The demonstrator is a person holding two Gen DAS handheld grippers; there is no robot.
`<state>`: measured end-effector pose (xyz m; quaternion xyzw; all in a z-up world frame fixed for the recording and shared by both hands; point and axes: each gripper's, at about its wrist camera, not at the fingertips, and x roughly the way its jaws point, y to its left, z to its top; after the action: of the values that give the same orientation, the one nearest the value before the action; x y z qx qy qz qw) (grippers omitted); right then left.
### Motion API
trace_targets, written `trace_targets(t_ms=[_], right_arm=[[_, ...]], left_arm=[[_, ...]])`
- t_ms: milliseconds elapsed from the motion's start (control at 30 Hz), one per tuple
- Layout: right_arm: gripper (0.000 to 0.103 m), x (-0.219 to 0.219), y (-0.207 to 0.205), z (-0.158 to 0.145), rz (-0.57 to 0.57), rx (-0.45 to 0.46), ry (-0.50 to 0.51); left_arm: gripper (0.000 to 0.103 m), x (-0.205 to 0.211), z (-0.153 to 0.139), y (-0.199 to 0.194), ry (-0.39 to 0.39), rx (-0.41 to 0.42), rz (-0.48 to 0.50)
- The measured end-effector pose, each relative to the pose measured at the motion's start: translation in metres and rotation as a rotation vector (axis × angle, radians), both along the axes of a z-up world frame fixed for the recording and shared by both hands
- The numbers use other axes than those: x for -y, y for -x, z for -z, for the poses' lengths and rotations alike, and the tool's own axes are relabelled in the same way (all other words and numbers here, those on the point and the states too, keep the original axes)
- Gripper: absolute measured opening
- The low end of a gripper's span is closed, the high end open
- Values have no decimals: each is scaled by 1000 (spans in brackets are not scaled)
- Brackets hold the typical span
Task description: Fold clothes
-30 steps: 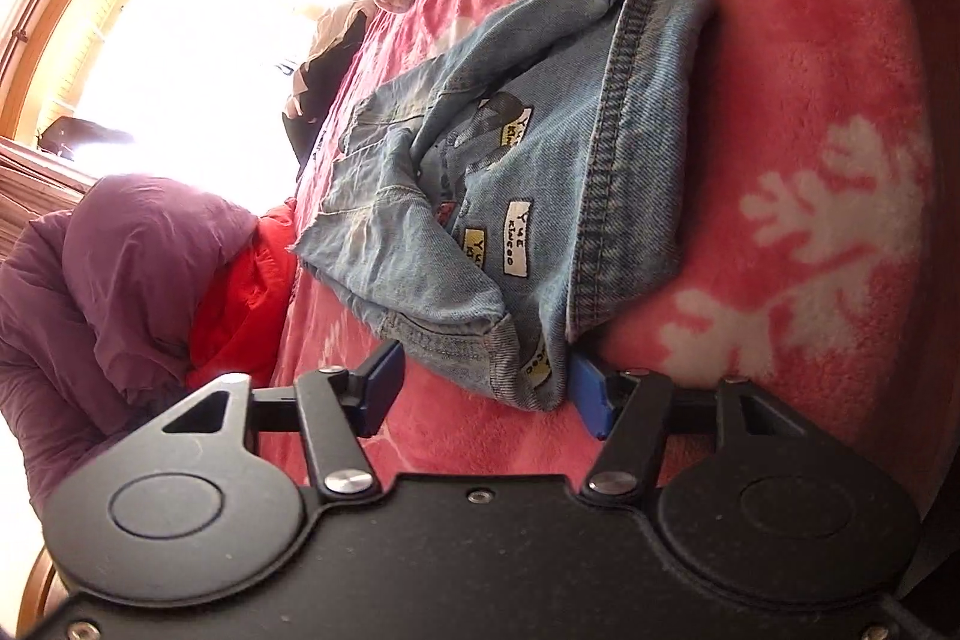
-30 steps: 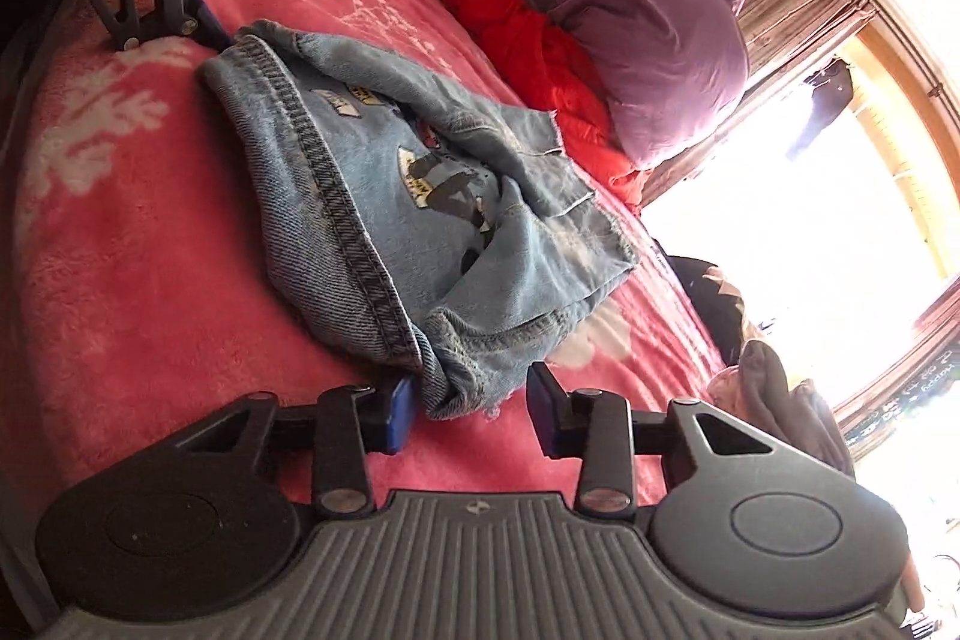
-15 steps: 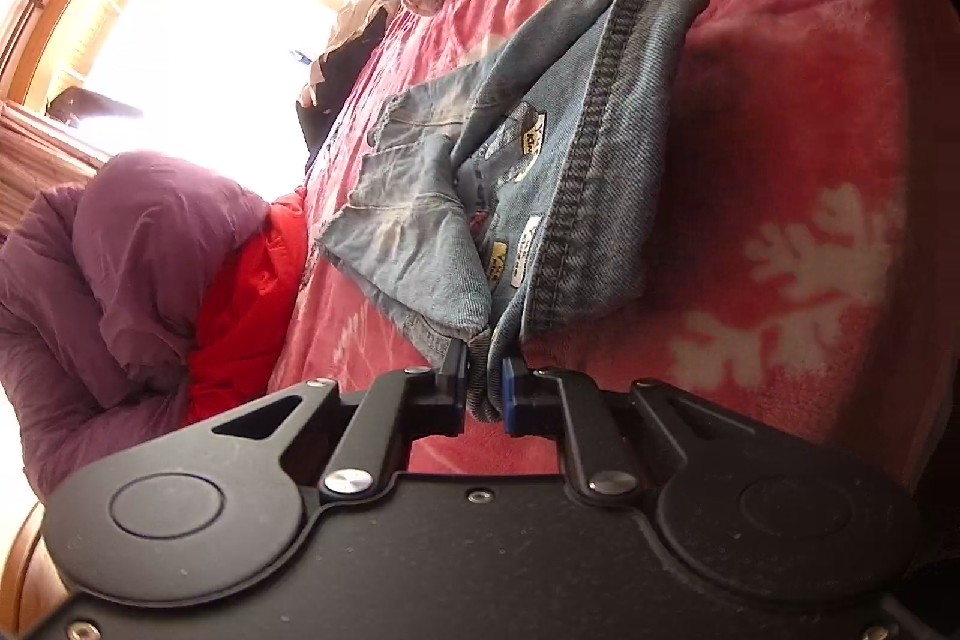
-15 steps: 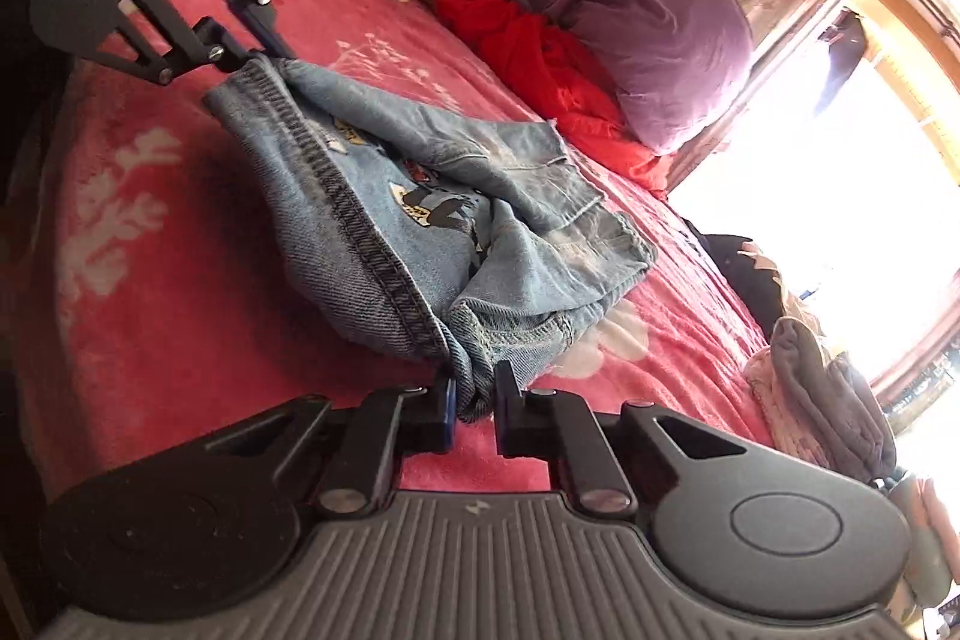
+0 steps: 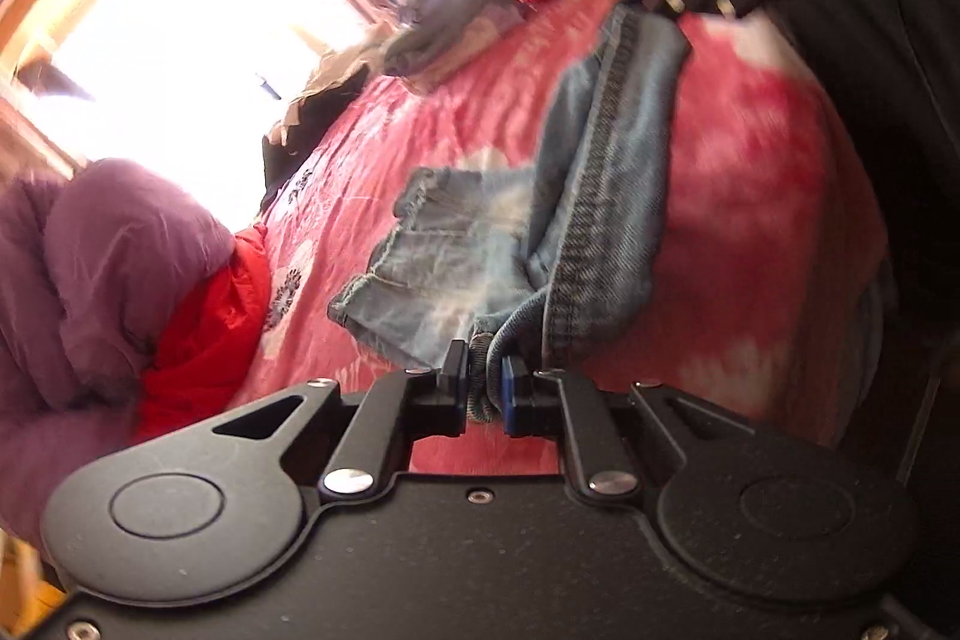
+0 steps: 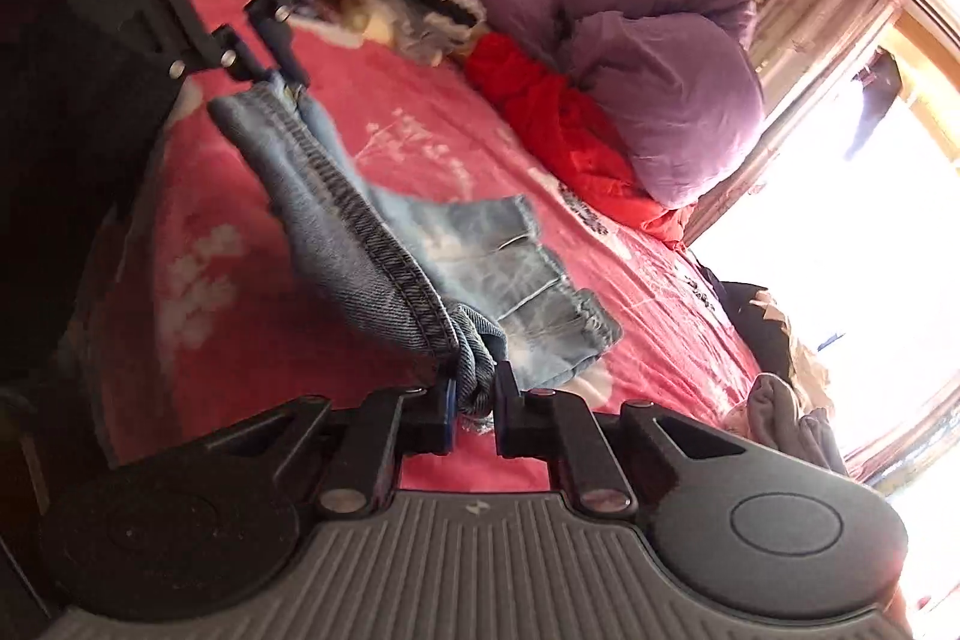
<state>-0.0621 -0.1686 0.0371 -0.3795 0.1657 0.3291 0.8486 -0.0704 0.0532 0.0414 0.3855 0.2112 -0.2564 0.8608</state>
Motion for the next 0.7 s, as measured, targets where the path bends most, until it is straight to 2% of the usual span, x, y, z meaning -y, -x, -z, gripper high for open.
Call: trace_targets(t_ms=[100,200,300,400,500,700], right_arm=[[13,8,-28,-17,14,-58,-110],[13,19,-68,-27,37,-140,-239],[13,31,-112,-33,67,-233,-367],[13,42,-157,-30,88,-342,-494],[11,54,-203,-16,122,-465,-626],[11,79,-275,34,253,-691,-898]], left_arm=[[9,-14,-19,-38,182,-73,-47],[9,-32,-25,-80,363,-156,-92],[9,-50,-21,-122,556,-254,-125],[9,-66,-11,-166,713,-349,-170],[9,-78,2,-205,828,-427,-221],[9,-89,31,-264,988,-537,-327]])
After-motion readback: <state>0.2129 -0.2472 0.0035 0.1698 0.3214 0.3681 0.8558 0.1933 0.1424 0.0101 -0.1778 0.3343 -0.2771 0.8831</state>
